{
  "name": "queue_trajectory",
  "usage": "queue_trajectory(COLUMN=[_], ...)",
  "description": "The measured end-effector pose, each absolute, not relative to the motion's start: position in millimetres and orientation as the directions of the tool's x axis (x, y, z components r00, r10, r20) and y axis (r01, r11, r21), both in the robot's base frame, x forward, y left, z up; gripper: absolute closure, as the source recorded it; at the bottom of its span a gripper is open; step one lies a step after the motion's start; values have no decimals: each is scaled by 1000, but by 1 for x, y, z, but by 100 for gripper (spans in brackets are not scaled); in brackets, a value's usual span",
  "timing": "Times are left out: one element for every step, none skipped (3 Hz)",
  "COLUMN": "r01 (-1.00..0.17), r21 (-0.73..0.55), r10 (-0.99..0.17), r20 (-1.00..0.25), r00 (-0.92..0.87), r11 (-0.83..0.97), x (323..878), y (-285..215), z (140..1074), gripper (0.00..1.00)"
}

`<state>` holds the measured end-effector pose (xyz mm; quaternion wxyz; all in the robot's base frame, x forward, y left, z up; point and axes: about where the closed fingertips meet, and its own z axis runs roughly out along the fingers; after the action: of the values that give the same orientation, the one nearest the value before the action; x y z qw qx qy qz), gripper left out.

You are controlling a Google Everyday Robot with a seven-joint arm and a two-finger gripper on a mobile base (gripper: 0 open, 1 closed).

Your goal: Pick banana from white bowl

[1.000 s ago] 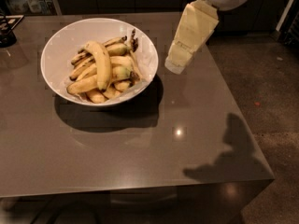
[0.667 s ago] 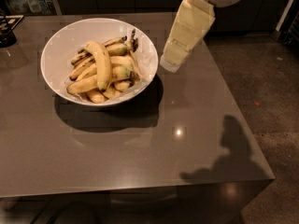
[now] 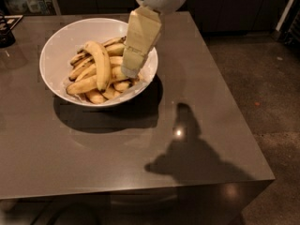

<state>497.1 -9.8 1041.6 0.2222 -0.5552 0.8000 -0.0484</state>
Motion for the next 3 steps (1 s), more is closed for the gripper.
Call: queue_trajectory(r01=[-917,-916,-914], r21=[-257,-263,-245], r10=[-938,-937,-925], r20=[-251,-261,-284], r00=[-240,-234,-253], r11=[304,302,325], x=[509,511,524], y=[19,23,39], z=[1014,1014,1014], gripper=[0,0,0])
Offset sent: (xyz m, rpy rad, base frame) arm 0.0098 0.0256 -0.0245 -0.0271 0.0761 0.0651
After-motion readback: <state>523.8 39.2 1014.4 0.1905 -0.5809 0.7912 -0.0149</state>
